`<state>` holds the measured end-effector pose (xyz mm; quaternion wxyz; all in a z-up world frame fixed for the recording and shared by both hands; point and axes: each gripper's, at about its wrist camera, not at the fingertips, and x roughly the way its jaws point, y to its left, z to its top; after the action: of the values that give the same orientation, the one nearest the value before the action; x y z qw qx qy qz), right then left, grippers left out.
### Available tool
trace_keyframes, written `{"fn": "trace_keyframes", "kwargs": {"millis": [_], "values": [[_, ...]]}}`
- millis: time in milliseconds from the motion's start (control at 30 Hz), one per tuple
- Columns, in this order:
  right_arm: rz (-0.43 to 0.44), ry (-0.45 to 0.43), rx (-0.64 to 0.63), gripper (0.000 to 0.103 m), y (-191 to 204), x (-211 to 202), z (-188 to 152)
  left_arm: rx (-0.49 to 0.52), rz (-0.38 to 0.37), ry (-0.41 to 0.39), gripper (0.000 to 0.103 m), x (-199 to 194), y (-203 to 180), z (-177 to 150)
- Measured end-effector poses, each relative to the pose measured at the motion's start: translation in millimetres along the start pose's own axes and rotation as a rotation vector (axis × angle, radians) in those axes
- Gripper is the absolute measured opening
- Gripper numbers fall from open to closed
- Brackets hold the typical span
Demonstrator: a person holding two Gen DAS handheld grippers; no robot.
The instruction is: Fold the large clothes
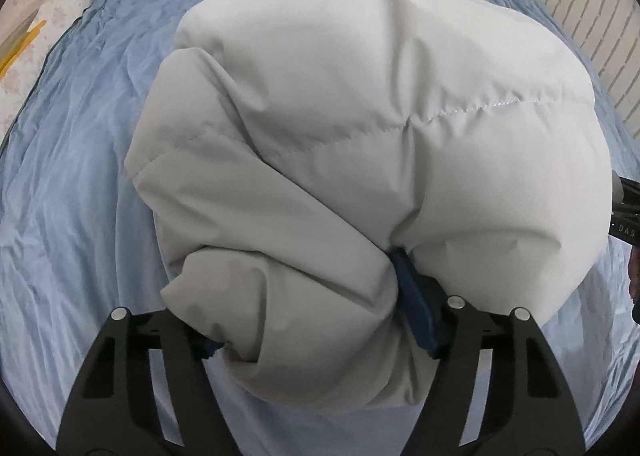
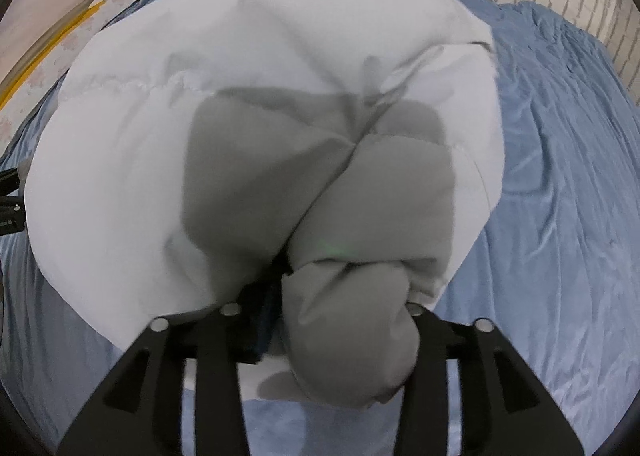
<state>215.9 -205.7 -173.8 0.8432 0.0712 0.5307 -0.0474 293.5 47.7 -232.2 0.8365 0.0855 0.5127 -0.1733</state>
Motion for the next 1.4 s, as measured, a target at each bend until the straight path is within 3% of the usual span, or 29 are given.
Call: {"fn": "trace_keyframes", "kwargs": {"millis": [67,133,200,300,400,467,600,700,900,1033,1167,1233,1400], "values": [[-0.014,-0.005,0.017,0.053,-10,1,-11,0.017,0.021,-0.003,0.071,-1,0,-5],[-0.032,-0.004,0.047,0.069,-19,3,-16,0.028,0.033,-0.003,0.072,-1,-2,-7],[-0.023,-0.003,0.081,0.076,-27,5,-19,0.03,0.041,0.006,0.075,-1,0,-7],[0.019,0.015,0.145,0.084,-33,19,-15,0.021,0.04,0.019,0.078,1,3,-3],[0.083,0.041,0.206,0.084,-39,28,-4,0.02,0.044,0.018,0.078,-1,-5,-2],[0.115,0.031,0.221,0.076,-39,28,-1,0.028,0.051,0.01,0.076,-4,-5,-3],[0.122,0.002,0.161,0.045,-29,18,2,0.032,0.071,0.004,0.066,-1,-28,9],[0.119,0.015,0.116,0.033,-20,10,6,0.045,0.09,0.002,0.058,-6,-30,10],[0.072,0.008,0.005,0.02,6,11,17,0.014,0.11,-0.021,0.039,-12,-31,16],[0.034,-0.067,-0.062,0.013,20,-10,14,0.002,0.158,-0.056,0.023,-24,-62,13],[0.025,-0.167,-0.055,0.011,5,-49,12,-0.021,0.165,-0.124,0.017,-61,-82,14],[0.014,-0.214,-0.053,0.011,11,-78,9,-0.002,0.171,-0.161,0.016,-78,-105,18],[-0.065,-0.344,-0.087,0.01,-26,-147,2,0.04,0.15,-0.232,0.015,-118,-188,7]]}}
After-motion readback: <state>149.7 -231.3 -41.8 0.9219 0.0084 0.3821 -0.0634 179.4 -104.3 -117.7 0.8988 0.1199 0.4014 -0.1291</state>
